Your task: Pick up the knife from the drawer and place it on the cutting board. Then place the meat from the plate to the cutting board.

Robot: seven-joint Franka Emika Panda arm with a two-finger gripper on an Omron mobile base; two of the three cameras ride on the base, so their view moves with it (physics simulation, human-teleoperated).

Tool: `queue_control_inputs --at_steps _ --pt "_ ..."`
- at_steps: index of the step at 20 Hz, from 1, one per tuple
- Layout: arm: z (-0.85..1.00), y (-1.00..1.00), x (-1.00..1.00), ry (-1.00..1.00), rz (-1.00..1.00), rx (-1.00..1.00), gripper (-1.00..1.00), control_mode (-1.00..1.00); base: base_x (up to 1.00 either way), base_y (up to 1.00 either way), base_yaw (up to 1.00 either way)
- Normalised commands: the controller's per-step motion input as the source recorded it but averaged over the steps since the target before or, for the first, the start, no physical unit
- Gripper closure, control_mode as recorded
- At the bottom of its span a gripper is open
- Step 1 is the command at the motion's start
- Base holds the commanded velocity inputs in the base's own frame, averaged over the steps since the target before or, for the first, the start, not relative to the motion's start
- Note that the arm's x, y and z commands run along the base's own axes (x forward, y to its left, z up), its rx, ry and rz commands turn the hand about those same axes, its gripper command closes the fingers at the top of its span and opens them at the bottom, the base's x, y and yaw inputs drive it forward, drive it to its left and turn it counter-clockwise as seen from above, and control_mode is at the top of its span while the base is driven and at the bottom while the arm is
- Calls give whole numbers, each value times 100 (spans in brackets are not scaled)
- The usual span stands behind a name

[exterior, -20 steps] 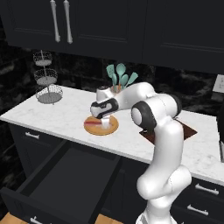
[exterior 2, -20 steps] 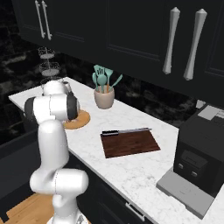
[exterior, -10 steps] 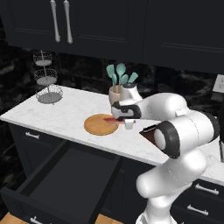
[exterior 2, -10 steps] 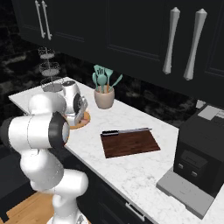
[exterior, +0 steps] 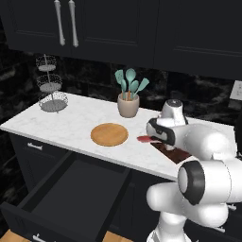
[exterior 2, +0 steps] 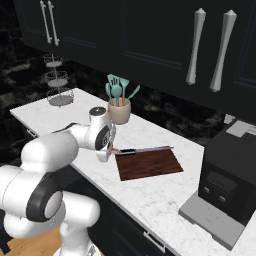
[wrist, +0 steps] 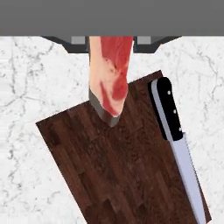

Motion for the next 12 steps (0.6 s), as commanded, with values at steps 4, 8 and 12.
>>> queue_control_inputs --at_steps 4,8,12 --pt "11 -100 -15 0 13 0 100 -100 0 0 0" --pt "-3 -100 9 10 11 -1 100 -100 0 0 0" --pt "-21 -94 44 16 7 -3 100 -100 0 0 0"
